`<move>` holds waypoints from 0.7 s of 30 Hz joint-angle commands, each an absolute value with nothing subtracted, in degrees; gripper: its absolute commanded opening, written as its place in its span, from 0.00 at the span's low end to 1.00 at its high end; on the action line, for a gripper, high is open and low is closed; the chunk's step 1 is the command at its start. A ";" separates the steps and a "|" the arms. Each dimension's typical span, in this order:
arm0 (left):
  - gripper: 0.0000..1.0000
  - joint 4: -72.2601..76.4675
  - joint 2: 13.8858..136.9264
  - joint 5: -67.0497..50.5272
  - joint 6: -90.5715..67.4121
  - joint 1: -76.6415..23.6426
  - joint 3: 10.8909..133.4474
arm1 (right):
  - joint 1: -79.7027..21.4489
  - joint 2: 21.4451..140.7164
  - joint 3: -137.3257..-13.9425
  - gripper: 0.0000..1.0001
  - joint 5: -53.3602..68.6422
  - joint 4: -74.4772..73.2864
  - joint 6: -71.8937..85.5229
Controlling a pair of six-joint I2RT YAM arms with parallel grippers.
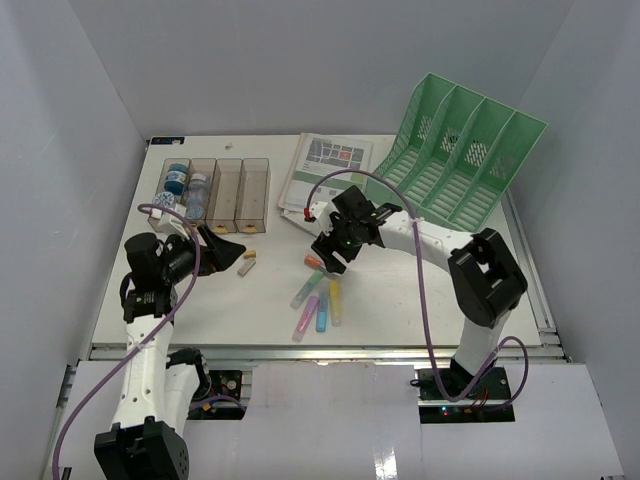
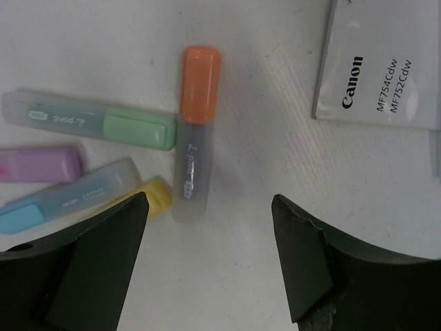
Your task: Organize the desk
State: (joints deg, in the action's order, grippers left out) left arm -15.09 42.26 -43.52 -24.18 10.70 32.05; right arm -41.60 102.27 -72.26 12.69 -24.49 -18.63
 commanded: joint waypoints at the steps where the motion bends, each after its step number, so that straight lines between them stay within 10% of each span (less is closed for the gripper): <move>1: 0.98 -15.56 40.62 -42.38 -23.03 10.63 31.46 | -41.47 106.92 -76.10 0.78 9.71 -26.92 -19.06; 21: 0.98 -15.16 36.67 -43.03 -22.94 10.63 31.24 | -42.78 113.89 -77.61 0.59 11.02 -26.92 -19.38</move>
State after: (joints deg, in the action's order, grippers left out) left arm -15.86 37.61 -42.39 -23.79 10.70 31.48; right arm -42.35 111.49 -75.93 11.20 -26.06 -18.85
